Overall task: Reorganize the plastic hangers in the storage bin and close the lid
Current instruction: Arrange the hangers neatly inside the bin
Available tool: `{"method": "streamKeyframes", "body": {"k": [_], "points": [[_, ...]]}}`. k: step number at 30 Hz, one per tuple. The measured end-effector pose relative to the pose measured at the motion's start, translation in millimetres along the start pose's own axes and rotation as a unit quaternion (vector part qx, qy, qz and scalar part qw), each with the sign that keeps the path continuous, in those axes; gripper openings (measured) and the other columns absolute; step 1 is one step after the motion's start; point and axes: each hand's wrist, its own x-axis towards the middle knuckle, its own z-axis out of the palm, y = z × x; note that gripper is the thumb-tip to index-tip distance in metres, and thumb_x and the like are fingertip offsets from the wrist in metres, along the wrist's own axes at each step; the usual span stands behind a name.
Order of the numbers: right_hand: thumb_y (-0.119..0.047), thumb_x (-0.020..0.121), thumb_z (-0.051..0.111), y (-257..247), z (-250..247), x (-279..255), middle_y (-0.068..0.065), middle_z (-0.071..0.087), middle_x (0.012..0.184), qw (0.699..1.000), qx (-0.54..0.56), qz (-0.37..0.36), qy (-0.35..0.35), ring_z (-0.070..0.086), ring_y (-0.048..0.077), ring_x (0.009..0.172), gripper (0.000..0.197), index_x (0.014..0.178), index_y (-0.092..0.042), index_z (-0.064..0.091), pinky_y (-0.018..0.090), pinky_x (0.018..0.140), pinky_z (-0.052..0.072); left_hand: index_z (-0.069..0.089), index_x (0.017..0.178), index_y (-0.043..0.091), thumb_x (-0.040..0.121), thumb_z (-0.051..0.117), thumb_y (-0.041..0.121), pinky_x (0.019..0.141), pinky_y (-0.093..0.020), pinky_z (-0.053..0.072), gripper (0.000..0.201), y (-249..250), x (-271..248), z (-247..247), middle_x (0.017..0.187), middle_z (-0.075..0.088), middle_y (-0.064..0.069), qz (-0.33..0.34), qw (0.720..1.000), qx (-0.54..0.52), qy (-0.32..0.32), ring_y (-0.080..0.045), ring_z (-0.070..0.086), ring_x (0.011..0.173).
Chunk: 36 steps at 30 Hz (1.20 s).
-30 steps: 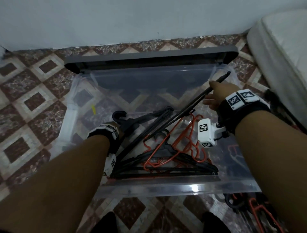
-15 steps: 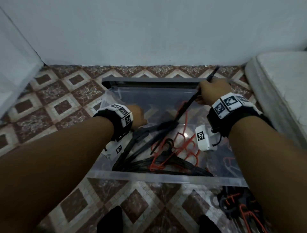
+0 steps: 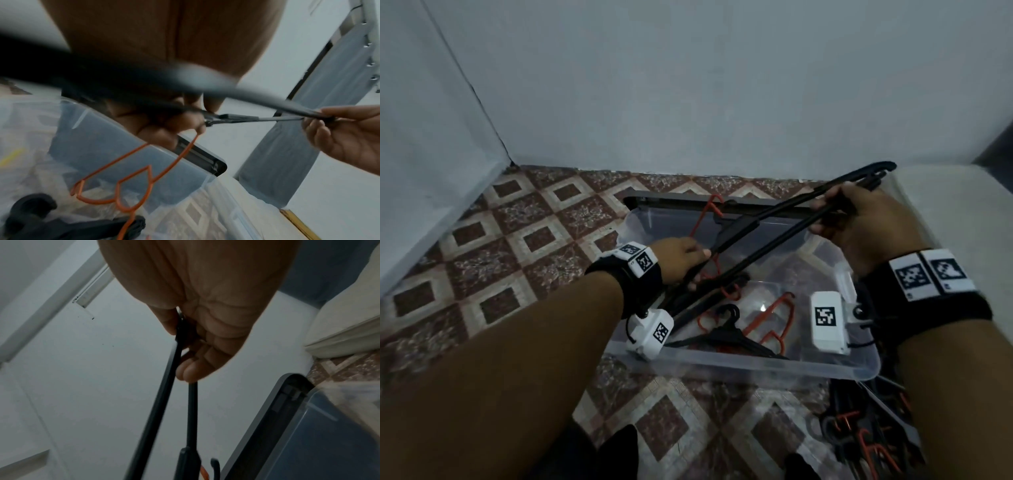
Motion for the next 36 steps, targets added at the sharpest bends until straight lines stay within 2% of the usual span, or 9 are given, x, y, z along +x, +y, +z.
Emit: {"method": "streamKeyframes", "body": {"k": [4, 10, 16, 19, 22, 26, 30, 33, 36], "points": [[-0.032, 0.103, 0.042, -5.7, -19.3, 6.3, 0.007, 0.059, 0.062, 0.991, -0.103, 0.073, 0.049, 0.060, 0.017, 0.046, 0.034, 0.079, -0.011, 0.056, 0.024, 0.047, 0.052, 0.062, 0.105, 0.013, 0.103, 0.041, 0.039, 0.072, -0.031, 0.044, 0.034, 8.1, 4.5, -7.3, 0.088, 0.064, -0.005, 0.037, 0.996, 0.007, 0.075, -0.026, 0.060, 0.084], [-0.050, 0.094, 0.055, -8.3, -45.1, 6.9, 0.014, 0.071, 0.064, 0.899, -0.408, 0.160, 0.027, 0.059, 0.026, 0.051, 0.055, 0.084, 0.002, 0.067, 0.028, 0.052, 0.042, 0.061, 0.104, 0.016, 0.101, 0.043, 0.041, 0.067, -0.029, 0.037, 0.031, 8.6, 17.9, -7.9, 0.092, 0.063, -0.003, 0.035, 0.993, 0.059, 0.094, -0.021, 0.057, 0.082], [-0.053, 0.090, 0.057, -10.9, -26.1, 7.6, 0.002, 0.061, 0.049, 0.850, -0.526, 0.002, -0.030, 0.056, 0.017, 0.043, 0.050, 0.065, -0.012, 0.069, 0.023, 0.046, 0.043, 0.059, 0.109, 0.024, 0.096, 0.053, 0.043, 0.072, -0.026, 0.038, 0.024, 6.6, 18.7, -19.7, 0.104, 0.063, 0.002, 0.053, 0.983, 0.142, 0.108, -0.015, 0.054, 0.085], [-0.050, 0.092, 0.058, 2.5, -5.3, 9.0, -0.006, 0.067, 0.075, 0.787, -0.606, -0.104, -0.054, 0.061, 0.013, 0.069, 0.034, 0.078, -0.020, 0.067, 0.025, 0.063, 0.044, 0.059, 0.115, 0.025, 0.096, 0.053, 0.044, 0.079, -0.032, 0.049, 0.028, 10.3, 13.3, -29.1, 0.110, 0.066, 0.000, 0.071, 0.967, 0.224, 0.102, -0.021, 0.060, 0.094], [-0.050, 0.092, 0.057, 31.4, 9.9, 13.5, 0.002, 0.061, 0.125, 0.760, -0.636, -0.060, -0.117, 0.060, 0.022, 0.111, 0.043, 0.124, -0.022, 0.059, 0.033, 0.091, 0.048, 0.063, 0.109, 0.032, 0.093, 0.055, 0.046, 0.078, -0.039, 0.055, 0.023, 20.8, 4.9, -37.0, 0.102, 0.066, 0.005, 0.105, 0.946, 0.286, 0.111, -0.021, 0.061, 0.090], [-0.048, 0.091, 0.060, 47.9, 20.3, 18.0, 0.008, 0.037, 0.151, 0.812, -0.572, -0.068, -0.091, 0.050, 0.030, 0.127, 0.072, 0.151, -0.025, 0.027, 0.041, 0.102, 0.043, 0.065, 0.114, 0.038, 0.091, 0.059, 0.045, 0.069, -0.032, 0.052, 0.025, 31.8, -4.3, -42.6, 0.105, 0.064, 0.008, 0.140, 0.919, 0.343, 0.135, -0.021, 0.062, 0.092], [-0.045, 0.093, 0.057, 44.5, 26.9, 19.7, 0.002, 0.061, 0.128, 0.834, -0.529, -0.142, -0.065, 0.062, 0.022, 0.109, 0.058, 0.146, -0.037, 0.034, 0.031, 0.089, 0.048, 0.066, 0.116, 0.039, 0.091, 0.061, 0.043, 0.069, -0.032, 0.049, 0.026, 32.1, -8.6, -46.8, 0.107, 0.062, 0.008, 0.175, 0.907, 0.358, 0.141, -0.021, 0.061, 0.095], [-0.041, 0.095, 0.056, 41.3, 29.2, 21.4, -0.002, 0.068, 0.092, 0.830, -0.533, -0.162, -0.018, 0.063, 0.016, 0.081, 0.029, 0.120, -0.029, 0.062, 0.023, 0.071, 0.042, 0.065, 0.118, 0.040, 0.091, 0.059, 0.046, 0.071, -0.031, 0.048, 0.028, 31.2, -9.5, -45.7, 0.108, 0.061, 0.010, 0.198, 0.898, 0.373, 0.124, -0.019, 0.061, 0.097], [-0.030, 0.095, 0.057, 41.6, 27.7, 25.6, -0.001, 0.066, 0.082, 0.800, -0.580, -0.156, -0.007, 0.059, 0.018, 0.076, 0.015, 0.100, -0.021, 0.068, 0.021, 0.068, 0.037, 0.065, 0.117, 0.040, 0.092, 0.057, 0.046, 0.075, -0.035, 0.052, 0.027, 29.9, -8.9, -43.3, 0.108, 0.060, 0.011, 0.197, 0.901, 0.371, 0.112, -0.019, 0.061, 0.098]]}}
